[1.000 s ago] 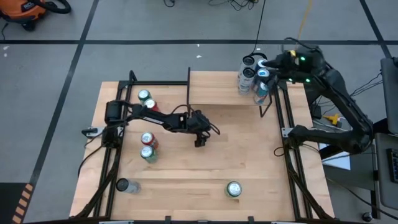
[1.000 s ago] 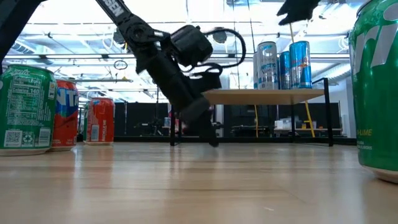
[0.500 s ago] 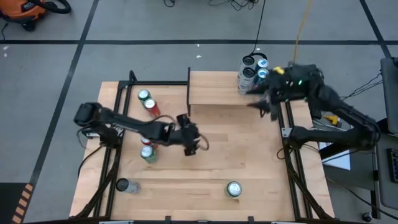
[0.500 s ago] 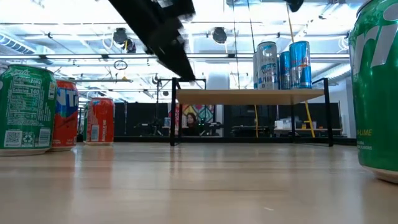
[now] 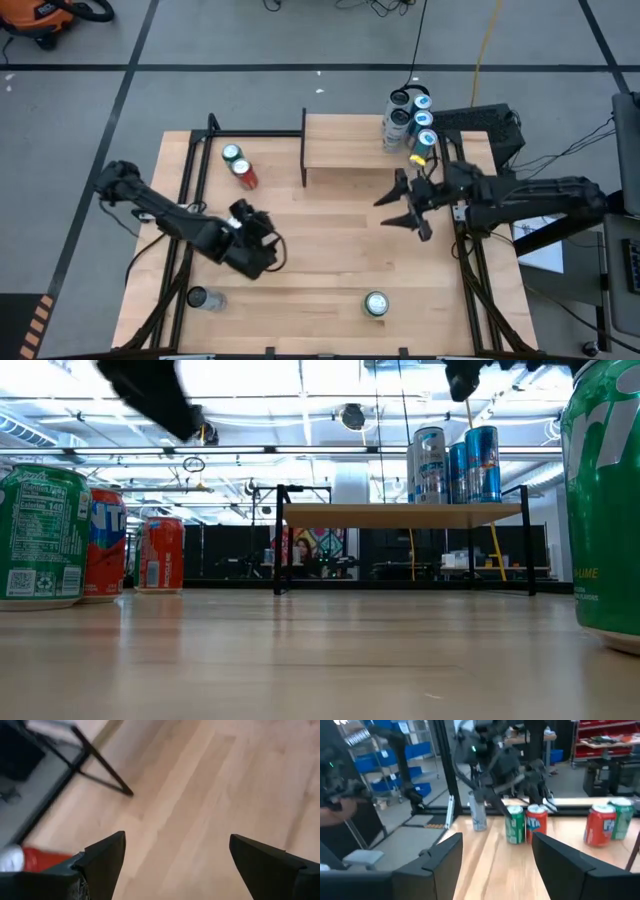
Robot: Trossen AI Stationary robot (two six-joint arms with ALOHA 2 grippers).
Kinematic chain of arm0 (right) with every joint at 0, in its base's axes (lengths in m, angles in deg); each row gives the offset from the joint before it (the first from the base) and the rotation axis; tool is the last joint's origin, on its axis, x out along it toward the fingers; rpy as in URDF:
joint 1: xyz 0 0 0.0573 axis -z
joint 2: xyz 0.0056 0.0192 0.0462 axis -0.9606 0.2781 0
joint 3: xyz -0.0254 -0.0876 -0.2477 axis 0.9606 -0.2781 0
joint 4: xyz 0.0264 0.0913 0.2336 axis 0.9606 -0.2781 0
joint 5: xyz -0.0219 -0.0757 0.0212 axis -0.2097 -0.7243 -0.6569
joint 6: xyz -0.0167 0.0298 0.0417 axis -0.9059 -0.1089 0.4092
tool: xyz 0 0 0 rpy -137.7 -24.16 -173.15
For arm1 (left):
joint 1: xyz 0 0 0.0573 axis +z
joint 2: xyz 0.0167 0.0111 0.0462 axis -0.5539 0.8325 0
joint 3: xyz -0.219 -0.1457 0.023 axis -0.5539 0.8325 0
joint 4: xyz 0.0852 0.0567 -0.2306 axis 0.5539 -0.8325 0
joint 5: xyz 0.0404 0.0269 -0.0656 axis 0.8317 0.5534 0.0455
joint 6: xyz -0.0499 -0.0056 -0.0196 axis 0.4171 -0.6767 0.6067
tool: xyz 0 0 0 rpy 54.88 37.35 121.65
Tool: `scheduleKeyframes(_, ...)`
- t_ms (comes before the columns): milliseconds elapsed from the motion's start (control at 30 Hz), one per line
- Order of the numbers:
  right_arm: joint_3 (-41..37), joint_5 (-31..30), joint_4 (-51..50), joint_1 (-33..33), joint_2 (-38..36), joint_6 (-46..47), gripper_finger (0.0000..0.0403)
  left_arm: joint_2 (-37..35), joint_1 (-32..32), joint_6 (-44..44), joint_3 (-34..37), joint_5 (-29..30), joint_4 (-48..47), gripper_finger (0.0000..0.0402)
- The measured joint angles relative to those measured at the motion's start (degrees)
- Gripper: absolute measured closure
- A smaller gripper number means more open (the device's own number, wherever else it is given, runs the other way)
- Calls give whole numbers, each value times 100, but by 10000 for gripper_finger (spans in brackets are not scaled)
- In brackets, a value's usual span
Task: Place canned beverage on shelf
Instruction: Put the white blue soda can on the shelf aligned with the other white blue soda can
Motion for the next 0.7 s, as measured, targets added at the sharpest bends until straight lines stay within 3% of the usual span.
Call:
scheduleKeyframes(200, -432, -903, 533, -847, 296, -16, 177, -304, -605, 1111, -90, -1506, -895, 47)
scheduleKeyframes(333, -715, -1338, 1211, -1182, 634, 23, 177, -490, -990, 1787, -276, -2457, -956, 47)
scheduleKeyframes(700, -865, -1502, 2846, -1590, 1872, 28, 177, -523, -1651, 3947, -852, -4182, -1925, 47)
